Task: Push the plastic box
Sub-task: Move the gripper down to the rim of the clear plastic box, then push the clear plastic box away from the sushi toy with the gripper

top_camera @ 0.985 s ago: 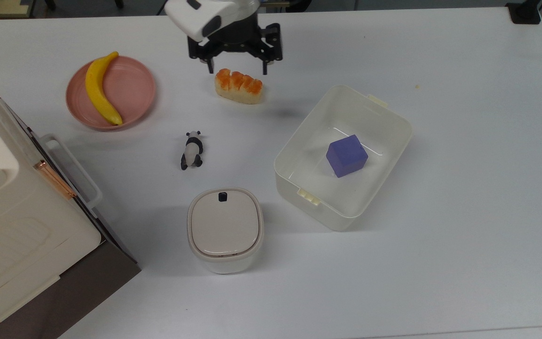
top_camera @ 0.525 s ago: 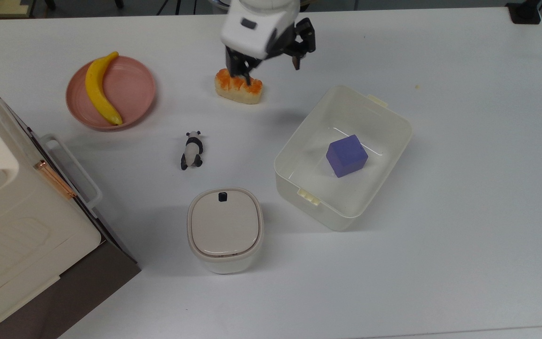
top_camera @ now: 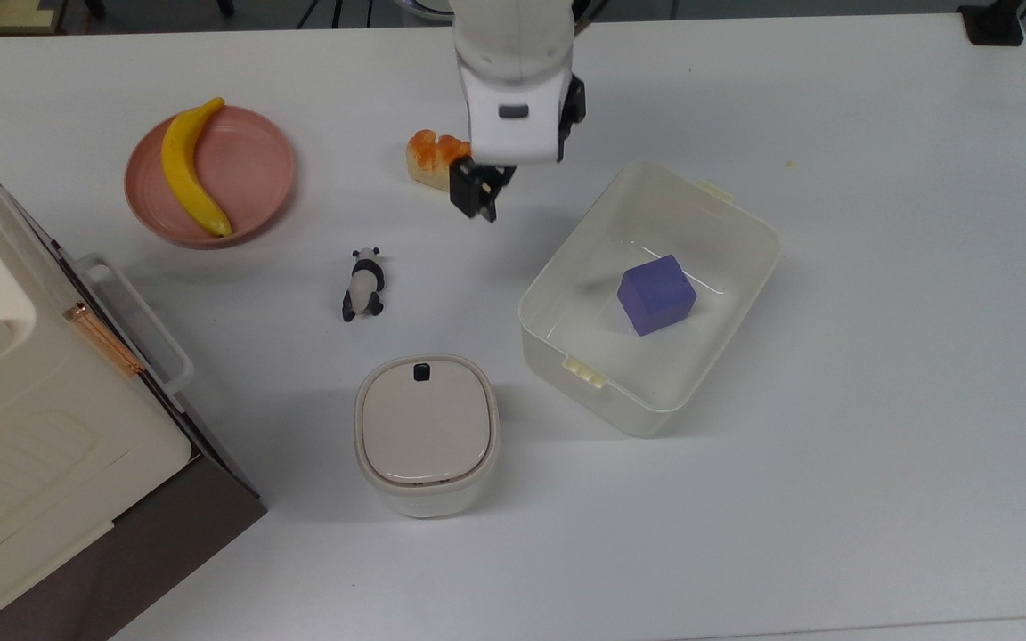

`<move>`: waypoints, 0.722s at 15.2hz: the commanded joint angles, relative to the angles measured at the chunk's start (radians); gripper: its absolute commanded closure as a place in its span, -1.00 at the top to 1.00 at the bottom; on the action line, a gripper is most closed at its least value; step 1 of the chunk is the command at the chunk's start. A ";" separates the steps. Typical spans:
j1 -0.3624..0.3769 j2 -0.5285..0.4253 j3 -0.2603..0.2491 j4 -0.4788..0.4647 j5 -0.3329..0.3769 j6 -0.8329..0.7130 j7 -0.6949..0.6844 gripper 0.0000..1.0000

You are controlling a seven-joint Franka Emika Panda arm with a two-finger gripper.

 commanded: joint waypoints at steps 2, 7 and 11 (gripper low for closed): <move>0.053 0.058 -0.007 -0.014 -0.050 0.067 -0.019 1.00; 0.108 0.129 -0.009 -0.008 -0.067 0.174 0.058 1.00; 0.116 0.155 -0.009 0.002 -0.068 0.240 0.070 1.00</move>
